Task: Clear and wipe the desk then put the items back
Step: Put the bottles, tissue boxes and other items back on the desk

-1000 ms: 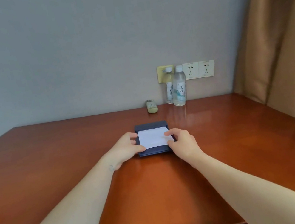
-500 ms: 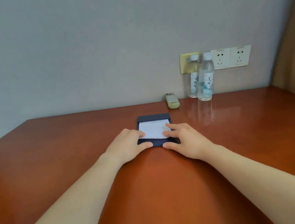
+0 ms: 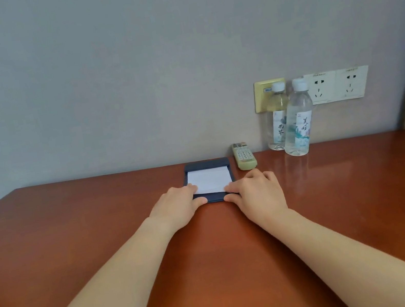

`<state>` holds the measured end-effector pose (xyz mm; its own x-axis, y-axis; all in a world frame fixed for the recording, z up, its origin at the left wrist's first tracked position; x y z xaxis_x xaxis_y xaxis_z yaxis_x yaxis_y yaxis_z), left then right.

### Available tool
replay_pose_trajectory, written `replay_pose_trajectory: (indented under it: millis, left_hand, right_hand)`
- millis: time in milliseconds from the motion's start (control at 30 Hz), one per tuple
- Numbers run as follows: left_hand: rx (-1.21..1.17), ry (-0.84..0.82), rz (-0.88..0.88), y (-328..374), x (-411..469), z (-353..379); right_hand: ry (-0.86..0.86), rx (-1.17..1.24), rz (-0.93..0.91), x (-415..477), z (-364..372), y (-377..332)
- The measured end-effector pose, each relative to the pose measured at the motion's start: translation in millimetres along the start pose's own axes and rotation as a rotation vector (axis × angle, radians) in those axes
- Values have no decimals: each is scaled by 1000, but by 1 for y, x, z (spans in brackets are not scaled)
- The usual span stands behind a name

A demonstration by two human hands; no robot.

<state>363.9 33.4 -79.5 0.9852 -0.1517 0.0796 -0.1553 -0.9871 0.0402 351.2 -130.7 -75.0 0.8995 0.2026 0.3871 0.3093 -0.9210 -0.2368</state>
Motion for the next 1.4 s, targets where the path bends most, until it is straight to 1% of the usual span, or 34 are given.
replay_pose_trajectory:
  millis: [200, 300, 567, 700, 767, 867, 967, 1067, 1167, 1300, 1400]
  left_hand:
    - [5, -20, 9, -4, 48, 4]
    - [-6, -28, 12, -4, 65, 7]
    - [3, -20, 44, -4, 75, 6]
    - [8, 33, 24, 4, 65, 8]
    - [32, 93, 29, 12, 59, 4]
    - [52, 197, 89, 24, 50, -3]
    - [-39, 286, 107, 30, 38, -15]
    - [-167, 289, 102, 43, 22, -26]
    - [-416, 264, 102, 66, 7, -35]
    - [-815, 155, 120, 107, -11, -41]
    - [-905, 113, 166, 141, -24, -46]
  right_hand:
    - [-51, 1, 40, 43, 9, 12]
    - [-49, 2, 44, 56, 14, 15]
    - [-35, 39, 66, 63, 13, 22]
    - [-25, -47, 33, 59, 17, 16]
    - [-25, -90, -10, 54, 16, 13]
    - [-36, -63, -46, 39, 7, 16]
    - [-30, -33, -47, 22, -11, 27]
    - [-7, 24, 67, 4, -31, 46]
    - [8, 142, 212, -21, -54, 63]
    - [74, 408, 327, -58, -87, 85]
    - [125, 582, 367, -89, -110, 106]
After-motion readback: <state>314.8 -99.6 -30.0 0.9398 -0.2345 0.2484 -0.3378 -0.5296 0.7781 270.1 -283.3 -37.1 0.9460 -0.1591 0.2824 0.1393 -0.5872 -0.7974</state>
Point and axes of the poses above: each hand's wrist, its own x-axis towards the middle knuckle, its own z-axis out of the palm, y = z × x, the point moved 6 cm from there along x, towards the middle knuckle, and after that the axes turned 8 degrees about x, right-handed, at the moved point
